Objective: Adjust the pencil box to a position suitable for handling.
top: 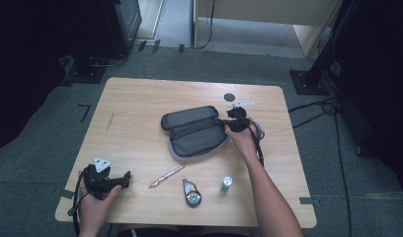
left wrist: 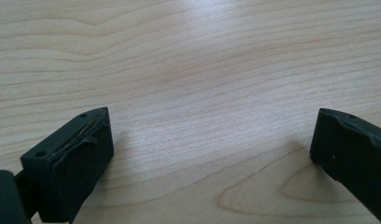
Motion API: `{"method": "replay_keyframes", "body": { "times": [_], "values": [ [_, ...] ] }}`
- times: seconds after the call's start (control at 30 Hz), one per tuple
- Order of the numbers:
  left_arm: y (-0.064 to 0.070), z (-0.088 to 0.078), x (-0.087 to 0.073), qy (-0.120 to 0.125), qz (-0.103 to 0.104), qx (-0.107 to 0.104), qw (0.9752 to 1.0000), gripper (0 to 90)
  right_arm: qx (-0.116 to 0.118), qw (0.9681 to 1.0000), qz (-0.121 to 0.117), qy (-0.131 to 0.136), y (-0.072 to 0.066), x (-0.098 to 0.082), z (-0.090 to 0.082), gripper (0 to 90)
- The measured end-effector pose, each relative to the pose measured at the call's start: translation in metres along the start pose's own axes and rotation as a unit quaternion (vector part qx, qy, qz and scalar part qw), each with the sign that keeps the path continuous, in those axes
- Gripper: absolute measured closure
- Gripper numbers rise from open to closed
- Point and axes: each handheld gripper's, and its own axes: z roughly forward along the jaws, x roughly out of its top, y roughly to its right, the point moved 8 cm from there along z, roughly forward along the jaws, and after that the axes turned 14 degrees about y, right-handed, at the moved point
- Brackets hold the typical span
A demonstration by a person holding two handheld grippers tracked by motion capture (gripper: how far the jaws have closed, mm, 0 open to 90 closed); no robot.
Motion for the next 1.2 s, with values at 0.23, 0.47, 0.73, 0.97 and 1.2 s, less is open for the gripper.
{"method": "replay_keyframes", "body": {
  "times": [0.23,0.47,0.73,0.97,1.2],
  "values": [
    [0.0,0.0,0.0,0.0,0.0,0.0,1.0,0.0,-0.028,0.9986,0.045,0.008,0.009,-0.012,-0.018,89.9],
    [0.0,0.0,0.0,0.0,0.0,0.0,1.0,0.0,-0.056,0.9959,0.067,0.022,0.017,-0.026,-0.03,89.9],
    [0.0,0.0,0.0,-0.001,0.001,0.0,1.0,0.0,-0.063,0.9952,0.067,0.033,0.016,-0.04,-0.045,89.7],
    [0.0,0.0,0.0,-0.001,0.001,0.0,1.0,0.0,-0.059,0.9945,0.078,0.039,0.013,-0.046,-0.052,89.1],
    [0.0,0.0,0.0,-0.001,0.001,0.0,1.0,0.0,-0.055,0.9951,0.07,0.042,0.01,-0.049,-0.055,80.1]
  ]
}}
